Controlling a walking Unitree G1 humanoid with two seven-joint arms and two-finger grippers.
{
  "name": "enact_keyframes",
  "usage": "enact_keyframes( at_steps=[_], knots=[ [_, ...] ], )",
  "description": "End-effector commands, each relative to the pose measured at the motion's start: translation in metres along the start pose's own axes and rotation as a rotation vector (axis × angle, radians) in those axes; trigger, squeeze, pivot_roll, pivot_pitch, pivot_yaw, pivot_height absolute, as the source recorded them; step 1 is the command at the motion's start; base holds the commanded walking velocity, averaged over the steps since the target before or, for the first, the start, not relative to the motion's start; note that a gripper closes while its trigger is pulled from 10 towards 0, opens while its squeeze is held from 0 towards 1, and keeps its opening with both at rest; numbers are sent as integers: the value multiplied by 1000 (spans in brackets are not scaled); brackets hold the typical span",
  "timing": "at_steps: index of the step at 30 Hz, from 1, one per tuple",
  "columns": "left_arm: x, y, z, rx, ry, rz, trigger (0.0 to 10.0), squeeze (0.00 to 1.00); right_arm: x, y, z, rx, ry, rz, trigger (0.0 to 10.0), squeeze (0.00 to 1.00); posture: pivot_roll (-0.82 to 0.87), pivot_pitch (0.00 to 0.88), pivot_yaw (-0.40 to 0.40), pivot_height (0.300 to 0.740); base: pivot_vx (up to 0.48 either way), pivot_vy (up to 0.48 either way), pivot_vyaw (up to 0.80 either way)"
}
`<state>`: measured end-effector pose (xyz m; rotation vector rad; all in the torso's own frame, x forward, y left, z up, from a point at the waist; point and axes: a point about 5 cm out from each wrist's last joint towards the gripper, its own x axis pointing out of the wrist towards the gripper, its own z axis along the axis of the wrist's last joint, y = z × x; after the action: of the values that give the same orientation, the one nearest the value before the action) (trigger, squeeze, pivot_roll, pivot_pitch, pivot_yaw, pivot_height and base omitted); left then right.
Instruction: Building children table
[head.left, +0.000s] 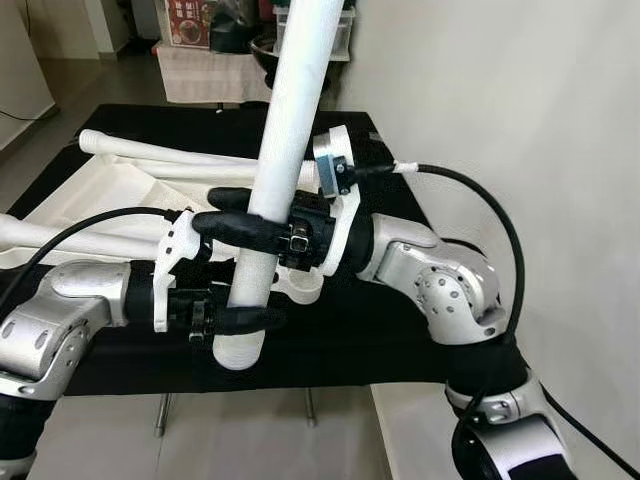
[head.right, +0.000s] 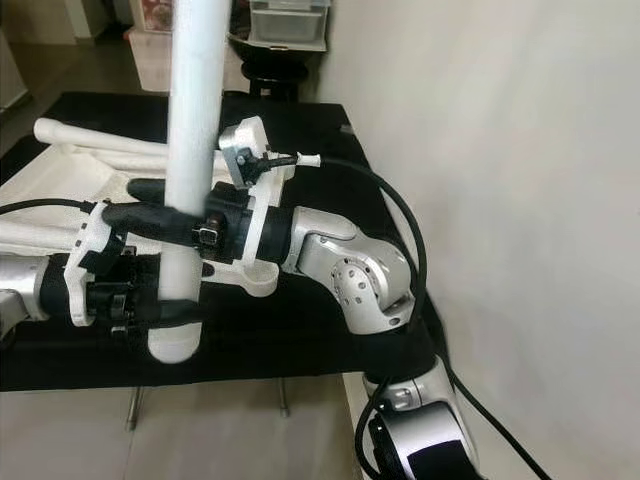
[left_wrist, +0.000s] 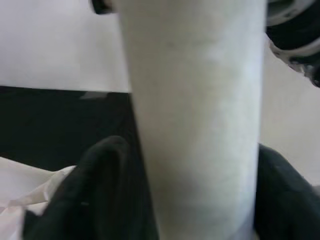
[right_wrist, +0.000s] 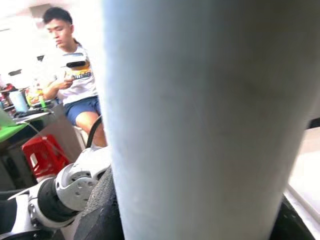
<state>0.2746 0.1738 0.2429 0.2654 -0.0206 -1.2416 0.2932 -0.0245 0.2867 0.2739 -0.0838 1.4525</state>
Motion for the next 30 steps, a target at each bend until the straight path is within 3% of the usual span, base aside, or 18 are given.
enact_keyframes(
  at_steps=[1, 5, 6, 14, 16, 18, 19, 20, 21, 22, 23, 24, 25, 26, 27, 28, 29, 30],
  knots=[
    [-3, 2, 8, 5, -26, 15, 10000, 1000, 1, -1, 2, -4, -3, -4, 0, 0, -148, 13, -108, 740, 0, 0, 0],
    [-6, 2, 9, -2, -47, 33, 10000, 1000, 1, -3, 4, -10, -14, -20, 0, 0, -146, 12, -107, 740, 0, 0, 0],
    [-18, 4, 10, 1, -72, 103, 10000, 1000, -1, -13, 10, -37, -53, -94, 0, 0, -139, 12, -107, 740, 0, 0, 0],
    [-41, 10, 11, 30, -71, 242, 10000, 1000, -7, -27, 17, -101, -89, -212, 0, 0, -137, 12, -107, 740, 0, 0, 0],
    [-55, 22, 12, 96, -34, 408, 10000, 1000, -11, -37, 19, -158, -75, -300, 0, 0, -137, 12, -107, 740, 0, 0, 0],
    [-55, 22, 12, 96, -34, 408, 10000, 1000, -11, -37, 19, -158, -75, -300, 0, 0, -137, 12, -107, 740, 0, 0, 0],
    [-62, 28, 13, 128, -26, 497, 10000, 1000, -14, -45, 19, -184, -64, -363, 0, 0, -129, 13, -107, 740, 0, 0, 0],
    [-62, 28, 13, 128, -26, 497, 10000, 1000, -14, -45, 19, -184, -64, -363, 0, 0, -129, 13, -107, 740, 0, 0, 0],
    [-75, 39, 17, 151, -46, 671, 10000, 1000, -22, -60, 23, -235, -79, -509, 0, 0, -120, 14, -106, 740, 0, 0, 0],
    [-75, 39, 17, 151, -46, 671, 10000, 1000, -22, -60, 23, -235, -79, -509, 0, 0, -120, 14, -106, 740, 0, 0, 0],
    [-85, 45, 19, 158, -65, 788, 10000, 1000, -28, -69, 27, -269, -93, -609, 0, 0, -120, 14, -106, 740, 0, 0, 0],
    [-85, 45, 19, 158, -65, 788, 10000, 1000, -28, -69, 27, -269, -93, -609, 0, 0, -120, 14, -106, 740, 0, 0, 0],
    [-95, 50, 19, 160, -79, 918, 10000, 1000, -34, -76, 30, -292, -117, -692, 0, 0, -107, 13, -109, 740, 0, 0, 0],
    [-95, 50, 19, 160, -79, 918, 10000, 1000, -34, -76, 30, -292, -117, -692, 0, 0, -107, 13, -109, 740, 0, 0, 0],
    [-101, 50, 17, 163, -80, 1008, 10000, 514, -39, -80, 33, -312, -136, -740, 0, 0, -104, 16, -108, 740, 0, 0, 0],
    [-101, 50, 17, 163, -80, 1008, 10000, 514, -39, -80, 33, -312, -136, -740, 0, 0, -104, 16, -108, 740, 0, 0, 0],
    [-104, 47, 13, 147, -88, 1069, 10000, 0, -42, -82, 34, -322, -147, -761, 0, 0, -104, 16, -108, 740, 0, 0, 0],
    [-101, 42, 5, 126, -85, 1110, 10000, 0, -45, -83, 33, -327, -147, -775, 0, 0, -103, 18, -108, 740, 0, 0, 0]
  ],
)
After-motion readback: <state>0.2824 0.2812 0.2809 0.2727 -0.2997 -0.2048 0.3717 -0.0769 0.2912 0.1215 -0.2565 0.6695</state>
